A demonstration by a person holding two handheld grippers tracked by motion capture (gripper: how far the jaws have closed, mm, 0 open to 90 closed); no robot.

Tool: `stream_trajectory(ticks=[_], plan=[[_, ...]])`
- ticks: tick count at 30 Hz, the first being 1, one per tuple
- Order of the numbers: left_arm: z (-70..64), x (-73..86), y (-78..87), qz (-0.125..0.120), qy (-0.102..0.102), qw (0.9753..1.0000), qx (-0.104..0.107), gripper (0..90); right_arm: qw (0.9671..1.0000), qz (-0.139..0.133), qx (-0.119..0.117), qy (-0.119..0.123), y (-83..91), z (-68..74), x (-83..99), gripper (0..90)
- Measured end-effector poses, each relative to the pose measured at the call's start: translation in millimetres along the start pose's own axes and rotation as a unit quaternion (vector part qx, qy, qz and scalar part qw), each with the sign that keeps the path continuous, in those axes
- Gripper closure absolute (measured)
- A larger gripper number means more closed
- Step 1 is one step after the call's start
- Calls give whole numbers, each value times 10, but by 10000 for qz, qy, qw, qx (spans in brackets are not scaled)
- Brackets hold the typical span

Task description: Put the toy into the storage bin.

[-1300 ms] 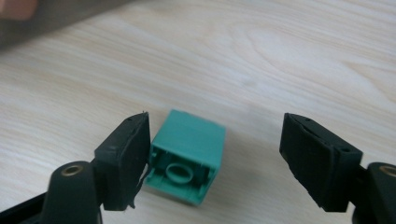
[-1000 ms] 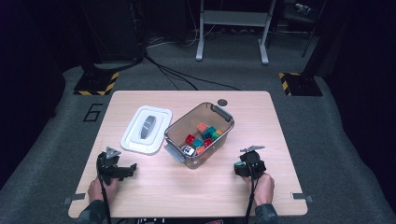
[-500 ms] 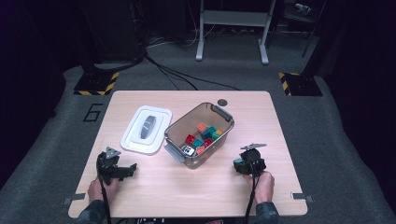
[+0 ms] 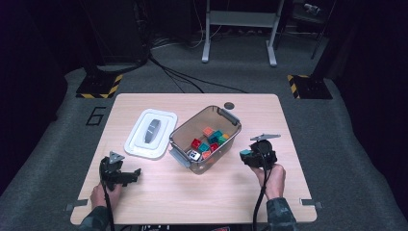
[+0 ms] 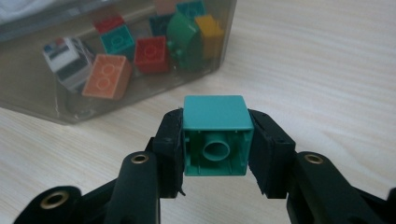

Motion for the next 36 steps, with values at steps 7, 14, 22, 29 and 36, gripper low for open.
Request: stream_trajectory(ticks=[7,14,22,29,36], plan=[[0,1,0,1,3,10000,0,0,9997,-174,-15,147,187,-1,-266,589],[0,0,0,-1,1,10000,0,0,9990,-305,25,338,322,3,-514,589],[0,0,0,3,2,10000,0,0,9979,-420,3,485,414,33,-796,589],[0,1,0,3,1,10000,0,0,9971,-407,-119,633,359,119,-982,589],[-1,1,0,2,5,10000,2,0,9963,-312,-301,743,213,221,-1107,589]])
Point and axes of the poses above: each handheld gripper's, and its own axes: y roughly backward along the jaws, x roughly out of its underside, z roughly to its left, the point moved 6 cm from there along -y, roughly forward along the jaws, and after that the axes turned 14 degrees about y, right-handed, at the moved point
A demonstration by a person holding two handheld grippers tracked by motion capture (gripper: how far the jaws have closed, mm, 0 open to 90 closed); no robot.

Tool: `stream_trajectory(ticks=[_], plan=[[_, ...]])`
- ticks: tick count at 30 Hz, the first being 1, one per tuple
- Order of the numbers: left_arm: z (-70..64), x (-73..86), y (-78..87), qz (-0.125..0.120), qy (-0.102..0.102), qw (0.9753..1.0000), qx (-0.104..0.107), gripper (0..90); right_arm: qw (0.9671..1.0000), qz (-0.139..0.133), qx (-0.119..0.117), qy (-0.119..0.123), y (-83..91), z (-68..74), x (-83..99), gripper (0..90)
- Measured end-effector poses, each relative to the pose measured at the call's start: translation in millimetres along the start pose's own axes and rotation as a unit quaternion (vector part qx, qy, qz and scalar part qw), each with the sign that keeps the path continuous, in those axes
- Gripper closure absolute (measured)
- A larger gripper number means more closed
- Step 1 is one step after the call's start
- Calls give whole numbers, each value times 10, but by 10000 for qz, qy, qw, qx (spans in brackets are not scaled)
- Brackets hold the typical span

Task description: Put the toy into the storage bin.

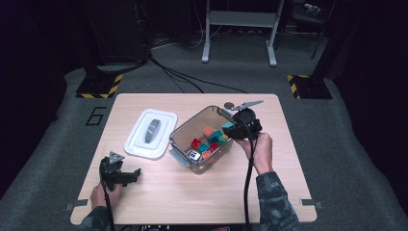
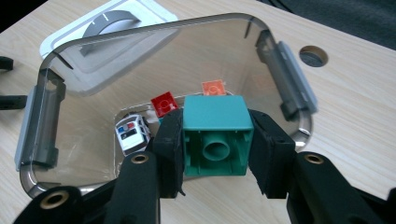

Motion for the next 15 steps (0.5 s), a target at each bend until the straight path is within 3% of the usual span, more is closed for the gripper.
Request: stream_trajectory(ticks=[7,15], plan=[[0,0,1,4,1,10000,0,0,9994,241,-184,149,-196,96,-43,588],[0,0,0,3,0,10000,1,0,9973,608,-272,294,-425,194,50,588]])
Point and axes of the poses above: each handheld gripper's, and its own axes: y roughly backward along the jaws, x roughly out of its underside, z roughly to its left, the point moved 6 cm from there along -y, roughly forward along the jaws, and after that the axes turned 14 degrees about y, right-handed, at the moved point
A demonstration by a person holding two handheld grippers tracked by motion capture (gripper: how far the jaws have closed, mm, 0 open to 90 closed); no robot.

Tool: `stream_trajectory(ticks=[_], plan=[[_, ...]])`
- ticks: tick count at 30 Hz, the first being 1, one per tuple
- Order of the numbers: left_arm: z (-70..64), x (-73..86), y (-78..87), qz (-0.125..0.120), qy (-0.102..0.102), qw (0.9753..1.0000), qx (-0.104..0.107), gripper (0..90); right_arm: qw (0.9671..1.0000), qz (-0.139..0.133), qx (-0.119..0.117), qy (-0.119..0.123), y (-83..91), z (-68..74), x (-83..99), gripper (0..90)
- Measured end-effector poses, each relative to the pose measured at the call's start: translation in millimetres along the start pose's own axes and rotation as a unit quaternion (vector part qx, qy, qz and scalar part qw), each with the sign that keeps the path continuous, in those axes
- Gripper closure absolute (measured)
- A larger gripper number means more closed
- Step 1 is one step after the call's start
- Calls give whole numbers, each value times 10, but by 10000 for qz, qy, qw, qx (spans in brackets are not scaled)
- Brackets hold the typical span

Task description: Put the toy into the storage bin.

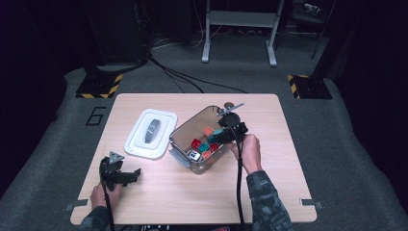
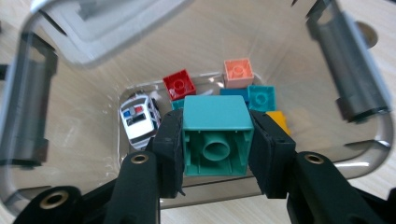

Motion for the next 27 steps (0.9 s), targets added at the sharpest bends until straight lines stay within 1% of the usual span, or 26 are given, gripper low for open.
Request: stream_trajectory(ticks=[1,2,4,5,6,8,9,11,13,14,15,16,17,18,20,23,24,27], plan=[[0,0,0,0,2,10000,0,0,10000,63,-41,17,-25,14,11,588],[0,0,0,0,1,10000,0,0,9999,103,-10,19,-53,21,19,587],[0,0,0,0,0,10000,0,0,9998,210,-49,38,-93,38,39,587],[0,0,0,0,1,10000,-1,0,9997,216,-49,58,-109,42,45,587],[0,0,0,1,0,10000,-1,0,9998,218,-38,26,-120,54,47,587],[0,0,0,-1,1,10000,-1,0,9996,273,-52,74,-122,63,52,583],[0,0,0,0,1,10000,0,0,9996,259,-70,93,-120,70,53,577],[0,0,0,-1,2,10000,0,0,9996,271,-30,70,-112,78,52,548],[0,0,0,-2,2,10000,-1,0,9995,302,13,74,-91,81,60,474],[0,0,0,1,2,10000,-1,0,9996,293,40,38,-73,76,64,452],[-1,0,1,3,4,10000,-2,0,9997,236,39,25,-52,66,70,417],[0,0,0,-1,1,10000,0,0,9998,175,90,-51,-26,57,76,371],[-1,0,1,4,3,10000,-1,0,9998,146,109,-74,8,41,90,328],[0,0,0,0,1,10000,0,0,9998,124,76,-110,32,37,101,292],[0,0,0,0,0,10000,-1,0,9997,-64,139,-174,96,7,137,222],[0,0,0,1,0,10000,-1,0,9989,-297,207,-307,174,-15,214,164],[0,0,0,1,0,10000,0,0,9987,-347,218,-317,196,-22,252,149],[0,0,0,1,0,10000,0,0,9975,-468,232,-470,234,-21,379,137]])
Point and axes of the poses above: each handheld gripper's, and its own axes: y roughly backward along the jaws, x roughly out of its underside, z roughly to its left, the point moved 6 cm from there along -y, roughly forward along the jaws, and after that the axes turned 14 degrees about y, right-handed, at the moved point
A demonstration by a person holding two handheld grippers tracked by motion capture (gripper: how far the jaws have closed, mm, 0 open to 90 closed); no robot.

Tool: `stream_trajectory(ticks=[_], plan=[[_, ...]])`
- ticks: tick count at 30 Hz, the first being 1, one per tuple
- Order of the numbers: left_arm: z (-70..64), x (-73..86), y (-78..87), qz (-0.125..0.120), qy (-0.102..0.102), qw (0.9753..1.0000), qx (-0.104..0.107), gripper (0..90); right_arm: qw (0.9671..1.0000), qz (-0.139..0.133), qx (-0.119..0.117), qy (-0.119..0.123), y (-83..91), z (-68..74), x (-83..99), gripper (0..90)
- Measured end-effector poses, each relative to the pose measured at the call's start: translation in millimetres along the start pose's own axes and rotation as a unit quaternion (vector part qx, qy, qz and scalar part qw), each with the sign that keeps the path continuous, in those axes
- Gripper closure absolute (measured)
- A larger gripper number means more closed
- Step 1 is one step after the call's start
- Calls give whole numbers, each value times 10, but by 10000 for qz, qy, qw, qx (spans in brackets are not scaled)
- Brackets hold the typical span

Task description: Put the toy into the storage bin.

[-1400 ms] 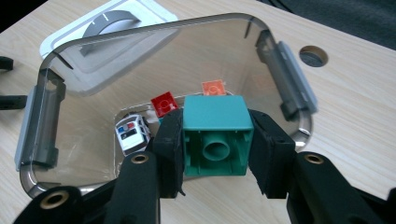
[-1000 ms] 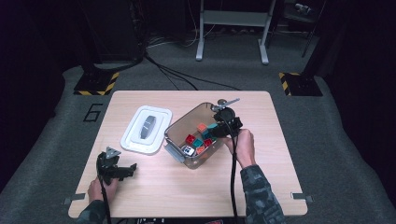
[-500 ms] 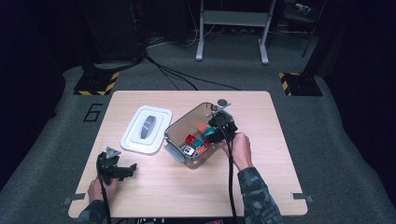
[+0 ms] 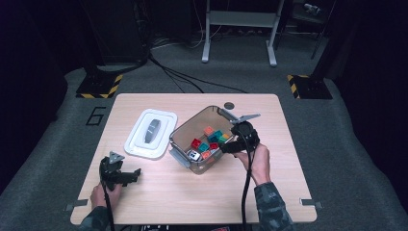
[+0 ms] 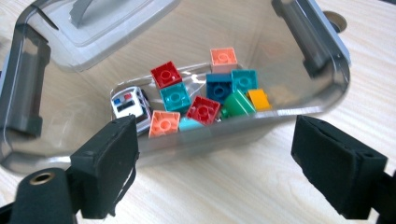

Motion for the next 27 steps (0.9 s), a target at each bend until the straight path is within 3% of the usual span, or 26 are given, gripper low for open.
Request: stream_trajectory(ticks=[8,18,27], plan=[[0,0,0,-1,1,10000,1,0,9993,-176,127,-305,19,-81,462,65],[0,0,0,-1,1,10000,0,0,9975,13,391,-594,-104,-155,1049,26],[6,-3,5,28,-48,10000,-14,0,9947,61,661,-785,-214,-263,1449,16]])
Point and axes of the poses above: each handheld gripper's, and its own axes: y roughly backward along the jaws, x roughly out of its underside, z roughly to its left, the point moved 6 cm from there along -y, roughly forward along the jaws, and after that the axes turned 14 degrees about y, right-handed, at the moved point
